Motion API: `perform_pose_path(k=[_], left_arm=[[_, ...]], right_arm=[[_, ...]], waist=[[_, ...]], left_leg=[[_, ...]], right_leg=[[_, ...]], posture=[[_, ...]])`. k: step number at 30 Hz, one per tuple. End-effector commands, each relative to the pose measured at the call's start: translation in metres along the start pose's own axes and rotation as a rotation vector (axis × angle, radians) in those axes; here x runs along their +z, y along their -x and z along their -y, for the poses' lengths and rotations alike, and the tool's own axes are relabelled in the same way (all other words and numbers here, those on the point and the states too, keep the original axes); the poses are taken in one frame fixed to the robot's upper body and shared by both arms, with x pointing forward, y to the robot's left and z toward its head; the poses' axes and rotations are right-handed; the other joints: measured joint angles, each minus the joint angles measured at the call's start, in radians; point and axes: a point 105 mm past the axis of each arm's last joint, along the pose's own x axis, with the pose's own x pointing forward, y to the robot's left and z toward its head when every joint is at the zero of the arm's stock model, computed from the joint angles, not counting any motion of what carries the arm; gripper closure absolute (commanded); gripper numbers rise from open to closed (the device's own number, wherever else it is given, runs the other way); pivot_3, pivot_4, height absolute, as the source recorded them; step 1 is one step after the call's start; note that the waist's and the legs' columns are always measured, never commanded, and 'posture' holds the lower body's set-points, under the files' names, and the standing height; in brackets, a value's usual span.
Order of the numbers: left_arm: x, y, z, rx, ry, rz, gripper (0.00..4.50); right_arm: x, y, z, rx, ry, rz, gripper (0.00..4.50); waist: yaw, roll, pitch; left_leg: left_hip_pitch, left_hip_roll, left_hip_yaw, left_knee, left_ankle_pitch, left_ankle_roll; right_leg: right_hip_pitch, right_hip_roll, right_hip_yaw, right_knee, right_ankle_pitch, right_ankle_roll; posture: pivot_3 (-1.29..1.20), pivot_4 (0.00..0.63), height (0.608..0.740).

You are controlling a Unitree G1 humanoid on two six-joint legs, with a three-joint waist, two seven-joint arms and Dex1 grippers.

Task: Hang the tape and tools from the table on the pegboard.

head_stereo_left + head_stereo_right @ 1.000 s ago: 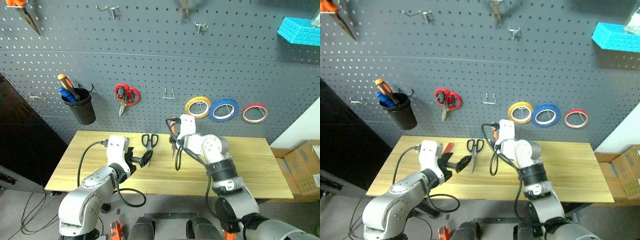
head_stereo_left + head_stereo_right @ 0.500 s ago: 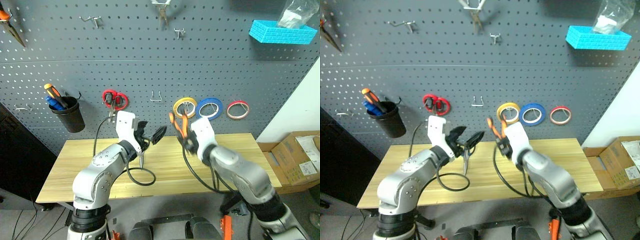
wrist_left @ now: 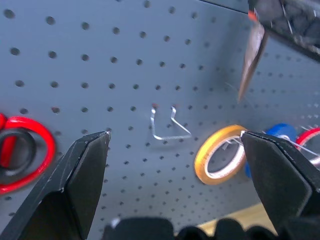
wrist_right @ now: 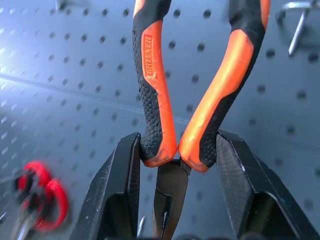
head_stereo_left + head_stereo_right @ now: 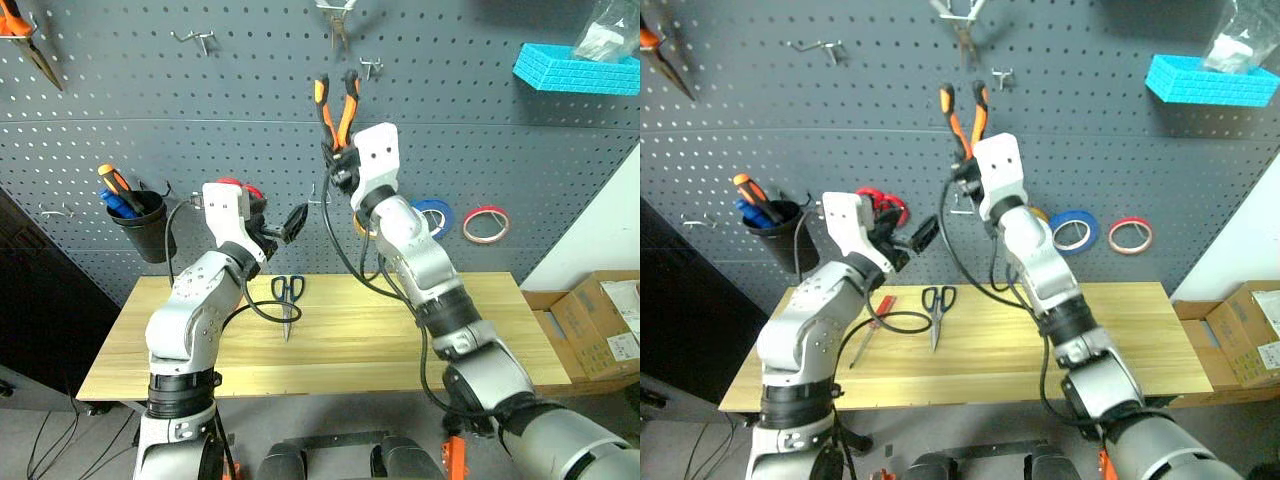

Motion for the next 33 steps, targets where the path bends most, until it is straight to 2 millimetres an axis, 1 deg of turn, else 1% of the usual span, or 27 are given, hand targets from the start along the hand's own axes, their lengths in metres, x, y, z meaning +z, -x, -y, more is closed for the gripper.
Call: perform_pose_path(k=[1, 6, 8, 10, 12, 17, 20, 24, 25, 26, 27, 28, 30, 32, 33], left_arm=[[0.013, -0.005, 0.005, -0.03, -0.014, 0.05, 0.0], [0.01, -0.003, 0.004, -0.027, -0.016, 0.04, 0.0], [0.01, 0.001, 0.002, -0.02, -0.013, 0.036, 0.0], [0.009, 0.007, 0.001, -0.013, -0.014, 0.028, 0.0], [0.008, 0.012, 0.0, -0.002, -0.023, 0.019, 0.0], [0.009, 0.026, -0.004, 0.029, -0.033, 0.002, 0.0], [0.008, 0.035, -0.006, 0.044, -0.036, -0.014, 0.0], [0.006, 0.04, -0.004, 0.048, -0.032, -0.024, 0.0], [0.006, 0.041, -0.003, 0.048, -0.033, -0.025, 0.0], [0.006, 0.041, -0.003, 0.049, -0.032, -0.026, 0.0], [0.007, 0.041, -0.003, 0.05, -0.033, -0.027, 0.0], [0.007, 0.041, -0.003, 0.051, -0.034, -0.029, 0.0], [0.007, 0.041, -0.004, 0.053, -0.033, -0.029, 0.0], [0.007, 0.041, -0.005, 0.054, -0.034, -0.032, 0.0], [0.007, 0.042, -0.005, 0.054, -0.035, -0.033, 0.0]], right_arm=[[0.015, -0.011, 0.001, -0.034, 0.032, 0.106, 2.74], [0.01, -0.015, 0.002, -0.077, 0.037, 0.129, 2.74], [0.007, -0.014, -0.004, -0.082, 0.016, 0.131, 2.74], [-0.001, -0.012, -0.01, -0.089, -0.014, 0.122, 2.74], [-0.014, -0.008, -0.014, -0.096, -0.037, 0.093, 2.74], [-0.038, 0.002, -0.018, -0.106, -0.062, 0.034, 2.74], [-0.045, 0.006, -0.021, -0.101, -0.058, 0.02, 2.74], [-0.049, 0.009, -0.015, -0.108, -0.041, 0.009, 2.74], [-0.05, 0.009, -0.014, -0.109, -0.035, 0.006, 2.74], [-0.05, 0.009, -0.012, -0.114, -0.03, 0.003, 2.74], [-0.051, 0.009, -0.01, -0.118, -0.019, -0.001, 2.74], [-0.052, 0.008, -0.007, -0.123, -0.008, -0.008, 2.74], [-0.05, 0.007, -0.003, -0.13, 0.004, -0.006, 2.74], [-0.046, 0.006, 0.003, -0.143, 0.014, 0.008, 2.74], [-0.042, 0.004, 0.007, -0.153, 0.017, 0.021, 2.74]], waist=[[0.0, 0.0, 0.0], [0.02, 0.0, 0.0], [0.025, 0.0, 0.0], [0.027, 0.0, 0.0], [0.03, 0.0, 0.0], [0.054, 0.0, 0.0], [0.07, 0.0, 0.0], [0.087, 0.0, 0.0], [0.089, 0.0, 0.002], [0.09, -0.001, 0.029], [0.09, -0.001, 0.045], [0.09, 0.001, 0.055], [0.091, 0.001, 0.072], [0.091, 0.0, 0.08], [0.092, 0.0, 0.081]], left_leg=[[0.0, 0.0, 0.0, -0.001, 0.0, 0.0], [0.0, 0.0, 0.0, -0.001, 0.0, 0.0], [0.0, 0.0, 0.0, -0.001, 0.0, 0.0], [0.0, 0.0, 0.0, -0.001, 0.0, 0.0], [0.001, 0.0, 0.0, -0.001, 0.0, 0.0], [0.001, 0.0, -0.002, -0.001, 0.0, 0.0], [0.001, 0.0, -0.002, -0.001, 0.0, 0.0], [0.001, 0.0, -0.002, -0.001, 0.0, 0.0], [0.001, 0.0, -0.002, -0.001, 0.0, 0.0], [0.001, 0.0, -0.002, -0.001, 0.0, 0.0], [0.01, 0.001, -0.002, 0.0, 0.0, 0.0], [0.009, 0.001, -0.003, 0.0, 0.0, 0.0], [0.002, 0.001, -0.003, 0.0, 0.001, 0.001], [0.001, 0.001, -0.003, 0.002, 0.002, 0.003], [0.001, 0.001, -0.003, 0.002, 0.002, 0.003]], right_leg=[[0.0, 0.0, 0.0, 0.0, 0.0, 0.0], [0.0, 0.0, 0.0, 0.0, 0.0, 0.0], [0.0, 0.0, 0.0, 0.0, 0.0, 0.0], [0.0, 0.0, 0.0, 0.0, 0.0, 0.0], [0.0, 0.0, 0.0, 0.001, 0.0, -0.001], [0.0, 0.0, -0.001, 0.002, 0.0, -0.001], [0.0, 0.0, -0.001, 0.001, 0.0, -0.001], [0.0, 0.0, -0.001, 0.002, -0.001, -0.002], [0.0, 0.0, -0.001, 0.002, -0.001, -0.002], [0.0, 0.0, -0.001, 0.001, -0.002, -0.005], [0.008, 0.0, -0.001, 0.003, -0.006, -0.01], [0.007, 0.0, -0.001, 0.002, -0.006, -0.01], [0.001, 0.0, -0.001, 0.004, -0.005, -0.011], [-0.001, 0.0, -0.001, 0.009, -0.005, -0.012], [-0.002, 0.0, -0.001, 0.013, -0.008, -0.014]], posture=[[0.16, 0.0, 0.74], [0.18, 0.0, 0.74], [0.2, 0.0, 0.74], [0.21, 0.0, 0.74], [0.23, 0.0, 0.74], [0.28, 0.0, 0.74], [0.28, 0.0, 0.74], [0.29, 0.0, 0.74], [0.29, 0.167, 0.74], [0.29, 0.167, 0.74], [0.29, 0.169, 0.74], [0.29, 0.171, 0.74], [0.29, 0.169, 0.74], [0.29, 0.169, 0.74], [0.29, 0.169, 0.74]])
